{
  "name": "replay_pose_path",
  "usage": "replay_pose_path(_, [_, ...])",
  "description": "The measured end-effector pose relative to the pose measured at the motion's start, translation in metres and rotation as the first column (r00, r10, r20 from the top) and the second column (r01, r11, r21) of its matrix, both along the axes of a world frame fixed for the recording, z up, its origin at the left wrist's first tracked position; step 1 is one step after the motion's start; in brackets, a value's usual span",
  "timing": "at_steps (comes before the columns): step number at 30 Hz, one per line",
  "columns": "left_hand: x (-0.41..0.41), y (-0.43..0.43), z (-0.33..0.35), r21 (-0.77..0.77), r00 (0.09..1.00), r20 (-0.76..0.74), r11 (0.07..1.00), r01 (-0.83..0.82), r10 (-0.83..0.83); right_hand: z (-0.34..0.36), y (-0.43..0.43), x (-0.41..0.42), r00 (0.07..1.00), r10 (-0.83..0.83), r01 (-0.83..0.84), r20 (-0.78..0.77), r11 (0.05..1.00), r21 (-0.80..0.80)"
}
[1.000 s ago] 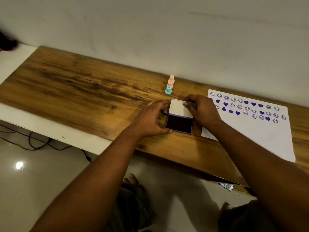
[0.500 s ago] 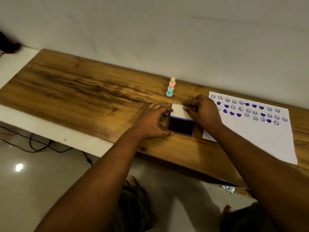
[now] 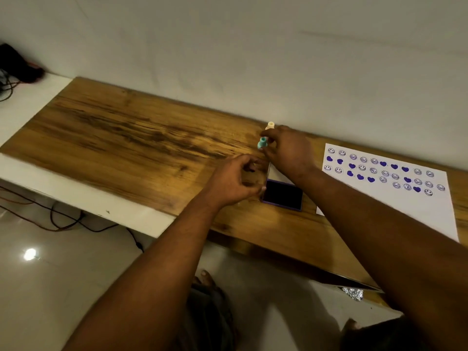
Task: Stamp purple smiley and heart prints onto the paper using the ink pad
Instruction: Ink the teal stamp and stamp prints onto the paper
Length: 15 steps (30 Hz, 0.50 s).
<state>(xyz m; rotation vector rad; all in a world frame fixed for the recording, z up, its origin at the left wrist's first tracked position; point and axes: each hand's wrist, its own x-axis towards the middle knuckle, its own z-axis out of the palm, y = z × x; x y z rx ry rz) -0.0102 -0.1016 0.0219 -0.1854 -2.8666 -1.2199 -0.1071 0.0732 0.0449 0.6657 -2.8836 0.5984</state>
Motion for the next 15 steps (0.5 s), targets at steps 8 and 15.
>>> replay_pose_path(8, [-0.007, -0.008, -0.001, -0.016, 0.97, -0.037, 0.971, -0.239, 0.239, -0.003, -0.009, 0.003, 0.998, -0.042, 0.041, 0.04, 0.999, 0.027])
replay_pose_path(15, [-0.006, -0.015, -0.008, -0.14, 0.958, 0.003, 0.949, -0.282, 0.286, -0.006, -0.019, 0.036, 0.99, 0.005, -0.002, 0.144, 1.0, -0.023])
